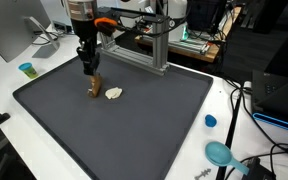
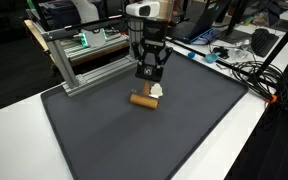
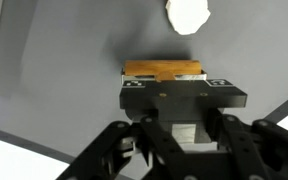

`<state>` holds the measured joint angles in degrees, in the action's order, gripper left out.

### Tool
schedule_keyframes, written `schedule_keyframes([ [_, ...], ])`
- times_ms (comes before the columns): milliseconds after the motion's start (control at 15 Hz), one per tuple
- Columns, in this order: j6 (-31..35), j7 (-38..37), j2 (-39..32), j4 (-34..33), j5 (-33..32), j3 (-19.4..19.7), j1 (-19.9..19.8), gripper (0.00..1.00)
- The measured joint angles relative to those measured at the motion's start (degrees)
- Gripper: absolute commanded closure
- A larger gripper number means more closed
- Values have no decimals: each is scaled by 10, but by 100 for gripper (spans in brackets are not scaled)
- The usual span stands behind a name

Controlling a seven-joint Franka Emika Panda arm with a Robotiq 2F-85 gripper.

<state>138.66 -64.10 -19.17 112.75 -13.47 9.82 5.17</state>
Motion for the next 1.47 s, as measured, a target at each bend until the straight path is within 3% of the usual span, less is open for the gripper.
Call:
schedule_keyframes([
  [200,1,16,48,32,-20,-4,2,79],
  [533,4,38,119,65,-20,-47,5,79],
  [1133,9,80,44,57,-6,-81,5,79],
  [1467,8,232,37,45,84,-85,-18,79],
])
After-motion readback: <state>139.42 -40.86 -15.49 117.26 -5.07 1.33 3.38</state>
